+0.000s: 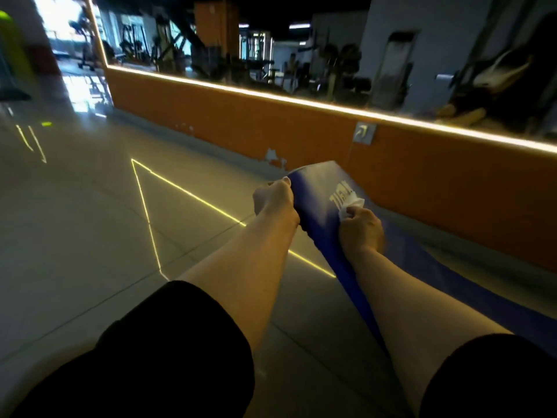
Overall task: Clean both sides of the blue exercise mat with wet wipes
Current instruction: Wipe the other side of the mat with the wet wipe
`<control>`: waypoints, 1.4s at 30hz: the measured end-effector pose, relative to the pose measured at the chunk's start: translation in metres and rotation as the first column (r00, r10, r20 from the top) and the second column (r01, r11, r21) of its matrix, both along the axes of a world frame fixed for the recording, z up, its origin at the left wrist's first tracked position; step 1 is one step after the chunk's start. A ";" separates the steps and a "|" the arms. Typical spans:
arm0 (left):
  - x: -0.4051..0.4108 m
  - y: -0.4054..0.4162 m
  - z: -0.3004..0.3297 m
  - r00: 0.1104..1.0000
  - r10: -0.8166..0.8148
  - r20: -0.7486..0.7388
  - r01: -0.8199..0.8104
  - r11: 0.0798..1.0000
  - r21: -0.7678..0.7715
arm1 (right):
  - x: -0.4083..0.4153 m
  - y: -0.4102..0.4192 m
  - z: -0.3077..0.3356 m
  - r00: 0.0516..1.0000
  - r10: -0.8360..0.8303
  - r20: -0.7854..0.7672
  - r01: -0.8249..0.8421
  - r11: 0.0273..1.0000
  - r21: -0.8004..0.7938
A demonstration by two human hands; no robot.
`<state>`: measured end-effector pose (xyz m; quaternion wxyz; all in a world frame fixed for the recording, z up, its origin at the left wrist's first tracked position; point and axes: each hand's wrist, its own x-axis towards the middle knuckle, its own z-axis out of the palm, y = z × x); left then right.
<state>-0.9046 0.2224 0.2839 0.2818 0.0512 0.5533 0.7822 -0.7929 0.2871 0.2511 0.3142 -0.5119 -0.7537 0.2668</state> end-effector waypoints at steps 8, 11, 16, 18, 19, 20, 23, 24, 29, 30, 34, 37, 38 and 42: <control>0.030 -0.029 0.019 0.989 -0.090 0.118 0.089 0.996 0.008 | -0.004 -0.031 0.044 0.983 0.022 0.181 -0.045 0.992 0.121; 0.041 -0.026 -0.008 0.995 -0.047 0.093 0.048 0.999 -0.005 | -0.003 -0.025 0.048 0.971 -0.047 0.234 -0.009 0.973 0.233; 0.036 -0.032 -0.061 0.999 -0.037 0.030 0.040 0.991 -0.129 | 0.011 -0.011 0.008 0.967 0.033 0.253 -0.112 0.945 0.307; 0.025 -0.042 -0.089 0.998 -0.035 0.057 0.045 0.982 -0.184 | 0.009 -0.016 -0.027 0.936 0.192 0.296 -0.276 0.921 0.275; 0.019 -0.047 -0.102 0.997 -0.021 0.070 0.035 0.980 -0.198 | 0.003 -0.019 -0.043 0.910 0.269 0.316 -0.346 0.911 0.222; 0.011 -0.051 -0.115 0.998 -0.003 0.070 0.018 0.975 -0.222 | -0.005 -0.023 -0.058 0.881 0.332 0.338 -0.406 0.897 0.176; -0.020 -0.057 -0.145 0.998 0.048 0.036 -0.034 0.946 -0.323 | -0.033 -0.029 -0.098 0.810 0.457 0.366 -0.497 0.868 0.016; -0.030 -0.055 -0.154 0.999 0.045 0.024 -0.033 0.933 -0.358 | -0.040 -0.028 -0.109 0.805 0.478 0.351 -0.502 0.865 -0.027; -0.077 -0.042 -0.209 0.998 0.053 -0.023 -0.057 0.835 -0.548 | -0.077 -0.024 -0.176 0.795 0.541 0.273 -0.513 0.841 -0.172; -0.082 -0.039 -0.217 0.998 0.058 -0.040 -0.070 0.809 -0.584 | -0.080 -0.023 -0.185 0.793 0.545 0.272 -0.518 0.838 -0.171; -0.104 -0.026 -0.270 0.992 0.080 -0.100 -0.128 0.625 -0.770 | -0.098 -0.016 -0.225 0.741 0.624 0.249 -0.584 0.781 -0.220; -0.100 -0.040 -0.292 0.989 0.065 -0.134 -0.144 0.651 -0.745 | -0.108 -0.020 -0.253 0.732 0.638 0.237 -0.587 0.768 -0.256; -0.097 -0.047 -0.298 0.991 0.061 -0.123 -0.132 0.676 -0.725 | -0.112 -0.022 -0.260 0.727 0.642 0.244 -0.597 0.766 -0.238; -0.089 -0.067 -0.325 0.995 -0.021 -0.094 -0.049 0.738 -0.673 | -0.120 -0.031 -0.287 0.584 0.762 0.280 -0.756 0.636 -0.156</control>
